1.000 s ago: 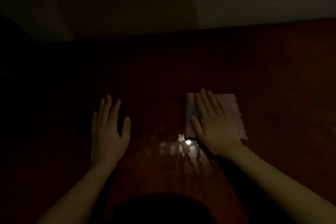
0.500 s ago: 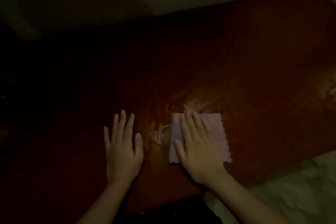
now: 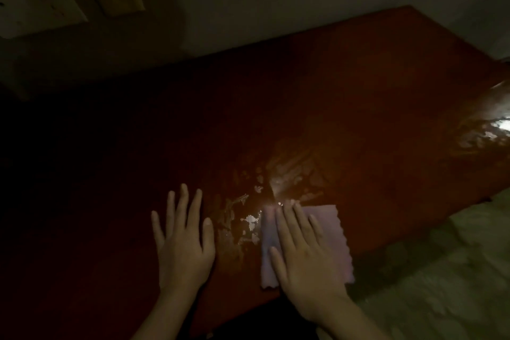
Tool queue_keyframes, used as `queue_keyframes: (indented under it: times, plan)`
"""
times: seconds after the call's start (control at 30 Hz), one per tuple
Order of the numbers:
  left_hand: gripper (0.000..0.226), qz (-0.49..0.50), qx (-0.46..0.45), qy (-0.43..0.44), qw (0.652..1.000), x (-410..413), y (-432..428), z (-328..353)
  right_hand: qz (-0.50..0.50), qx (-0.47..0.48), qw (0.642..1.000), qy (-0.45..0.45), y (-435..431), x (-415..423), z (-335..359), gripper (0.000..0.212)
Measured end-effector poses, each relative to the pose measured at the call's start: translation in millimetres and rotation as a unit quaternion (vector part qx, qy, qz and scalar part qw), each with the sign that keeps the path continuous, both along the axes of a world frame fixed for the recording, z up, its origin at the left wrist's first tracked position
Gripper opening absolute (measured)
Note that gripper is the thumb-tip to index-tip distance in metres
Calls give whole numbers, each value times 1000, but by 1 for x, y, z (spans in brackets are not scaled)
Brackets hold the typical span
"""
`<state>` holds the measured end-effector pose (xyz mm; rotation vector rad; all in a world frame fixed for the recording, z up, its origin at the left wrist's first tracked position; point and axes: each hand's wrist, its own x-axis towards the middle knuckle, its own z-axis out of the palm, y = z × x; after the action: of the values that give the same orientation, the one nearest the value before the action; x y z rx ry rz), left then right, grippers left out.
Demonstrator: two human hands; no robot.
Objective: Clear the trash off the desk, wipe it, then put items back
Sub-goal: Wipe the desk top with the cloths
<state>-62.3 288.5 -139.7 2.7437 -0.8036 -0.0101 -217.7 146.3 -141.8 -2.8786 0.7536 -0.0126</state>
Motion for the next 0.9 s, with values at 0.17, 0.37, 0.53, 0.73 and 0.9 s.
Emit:
queue_keyframes:
  times: [0.17,0.37,0.53,0.73,0.9]
  plan:
    - [67,5,-24,10,1000,0,-14,4,-75,-1,997,26,-78,-25,10,65]
    - [64,-16,-22,-23,999,21,-93,6,-95,29,994,35,-134,10,17,71]
    - [64,16,-23,-30,999,44,-164,5,29,47,998,8,-165,53,18,62]
    - [64,70,-7,-30,997,64,-208,0,162,32,986,-6,-216,152,14,63]
    - [64,78,5,-18,997,69,-214,1,171,22,985,9,-277,160,8,63]
